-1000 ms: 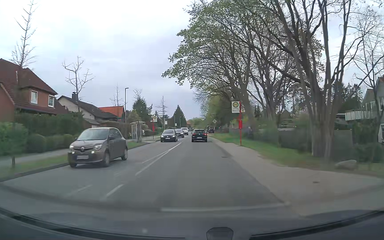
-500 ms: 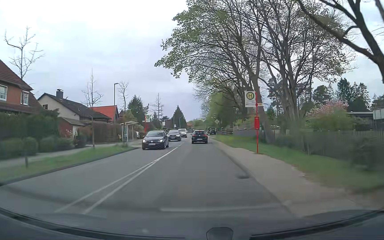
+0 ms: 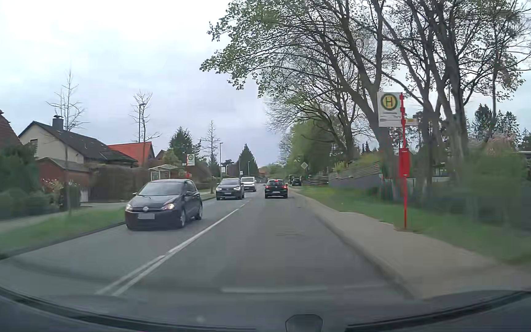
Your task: Follow the waypoints while adhering to traffic rules and regulations
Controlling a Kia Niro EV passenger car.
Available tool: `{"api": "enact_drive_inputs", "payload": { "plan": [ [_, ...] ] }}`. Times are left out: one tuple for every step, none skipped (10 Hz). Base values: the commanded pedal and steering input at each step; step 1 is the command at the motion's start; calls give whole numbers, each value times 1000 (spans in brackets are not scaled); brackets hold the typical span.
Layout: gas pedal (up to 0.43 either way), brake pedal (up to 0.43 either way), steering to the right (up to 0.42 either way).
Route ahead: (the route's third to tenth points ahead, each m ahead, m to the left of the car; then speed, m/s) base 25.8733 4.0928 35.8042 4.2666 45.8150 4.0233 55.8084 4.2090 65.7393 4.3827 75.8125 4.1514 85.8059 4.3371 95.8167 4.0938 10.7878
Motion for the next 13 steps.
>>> {"api": "enact_drive_inputs", "payload": {
  "plan": [
    [87, 0, -5],
    [87, 0, -5],
    [79, 0, -5],
    [79, 0, -5],
    [79, 0, -5],
    [79, 0, -4],
    [79, 0, -5],
    [79, 0, -4],
    [79, 0, -4],
    [79, 0, -3],
    [79, 0, -3],
    [79, 0, -2],
    [79, 0, -3]
  ]
}}
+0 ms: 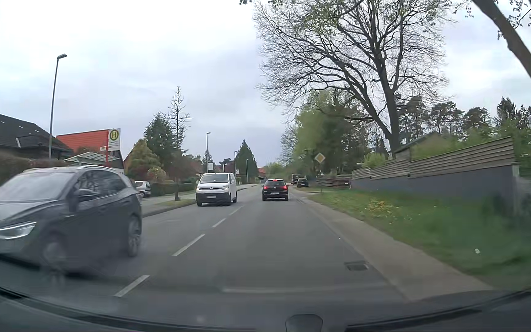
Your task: Follow the waypoints while adhering to traffic rules and regulations
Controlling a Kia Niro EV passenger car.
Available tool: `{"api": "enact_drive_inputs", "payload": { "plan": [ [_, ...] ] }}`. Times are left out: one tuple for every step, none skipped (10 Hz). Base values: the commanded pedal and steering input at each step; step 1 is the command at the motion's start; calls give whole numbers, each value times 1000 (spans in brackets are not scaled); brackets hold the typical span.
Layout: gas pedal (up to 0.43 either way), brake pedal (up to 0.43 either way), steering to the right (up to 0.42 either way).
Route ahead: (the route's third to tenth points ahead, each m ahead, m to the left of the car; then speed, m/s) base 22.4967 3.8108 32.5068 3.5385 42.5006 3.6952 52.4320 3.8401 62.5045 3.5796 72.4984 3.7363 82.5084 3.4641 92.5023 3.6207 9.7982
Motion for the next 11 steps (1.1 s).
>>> {"api": "enact_drive_inputs", "payload": {
  "plan": [
    [79, 0, -2],
    [79, 0, -2],
    [79, 0, -2],
    [79, 0, -3],
    [79, 0, -3],
    [67, 0, -3],
    [0, 0, -3],
    [0, 0, -2],
    [0, 49, -3],
    [0, 177, -3],
    [0, 226, -3]
  ]
}}
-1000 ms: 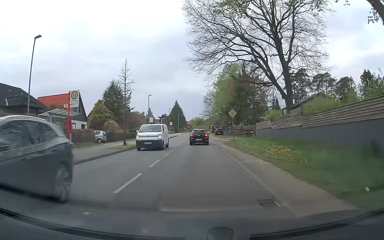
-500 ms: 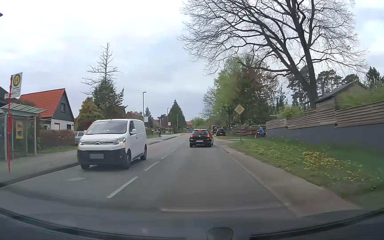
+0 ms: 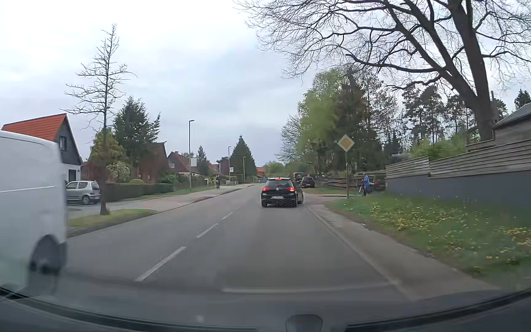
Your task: Follow the waypoints while adhering to traffic rules and regulations
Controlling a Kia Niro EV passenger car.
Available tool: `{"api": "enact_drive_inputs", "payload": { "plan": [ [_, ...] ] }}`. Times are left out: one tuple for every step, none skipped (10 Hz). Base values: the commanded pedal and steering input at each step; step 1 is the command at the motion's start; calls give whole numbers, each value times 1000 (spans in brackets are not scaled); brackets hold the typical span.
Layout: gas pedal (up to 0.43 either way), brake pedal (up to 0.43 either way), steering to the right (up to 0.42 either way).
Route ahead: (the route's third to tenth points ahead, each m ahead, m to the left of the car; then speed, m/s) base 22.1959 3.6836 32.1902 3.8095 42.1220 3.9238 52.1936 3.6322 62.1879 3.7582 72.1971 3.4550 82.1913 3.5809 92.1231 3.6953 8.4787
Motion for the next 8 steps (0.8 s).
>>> {"api": "enact_drive_inputs", "payload": {
  "plan": [
    [0, 250, -3],
    [0, 262, -2],
    [0, 268, -3],
    [0, 274, -2],
    [0, 280, -3],
    [0, 280, -3],
    [0, 287, -2],
    [0, 287, -3]
  ]
}}
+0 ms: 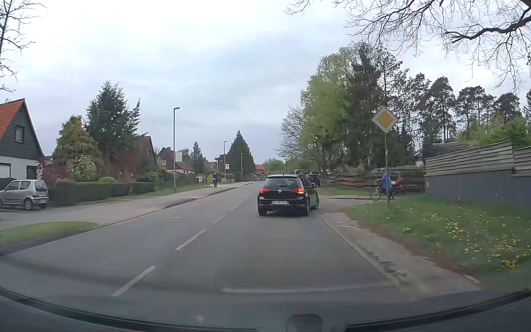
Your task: Follow the waypoints while adhering to traffic rules and regulations
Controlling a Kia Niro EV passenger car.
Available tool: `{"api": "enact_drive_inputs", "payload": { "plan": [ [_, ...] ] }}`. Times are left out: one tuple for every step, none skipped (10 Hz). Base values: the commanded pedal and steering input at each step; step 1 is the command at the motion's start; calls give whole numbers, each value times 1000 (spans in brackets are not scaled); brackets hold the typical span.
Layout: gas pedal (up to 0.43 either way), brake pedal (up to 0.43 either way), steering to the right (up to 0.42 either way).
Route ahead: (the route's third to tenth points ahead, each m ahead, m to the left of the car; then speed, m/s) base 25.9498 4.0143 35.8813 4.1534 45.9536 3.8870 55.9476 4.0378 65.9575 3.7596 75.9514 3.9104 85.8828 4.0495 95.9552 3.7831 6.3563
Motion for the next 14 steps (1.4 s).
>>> {"api": "enact_drive_inputs", "payload": {
  "plan": [
    [0, 287, -2],
    [0, 293, -2],
    [0, 293, -2],
    [0, 293, -2],
    [0, 293, -2],
    [0, 293, -2],
    [0, 293, -2],
    [0, 293, -2],
    [0, 293, -2],
    [0, 293, -2],
    [0, 293, -2],
    [0, 293, -2],
    [0, 287, -2],
    [0, 274, -2]
  ]
}}
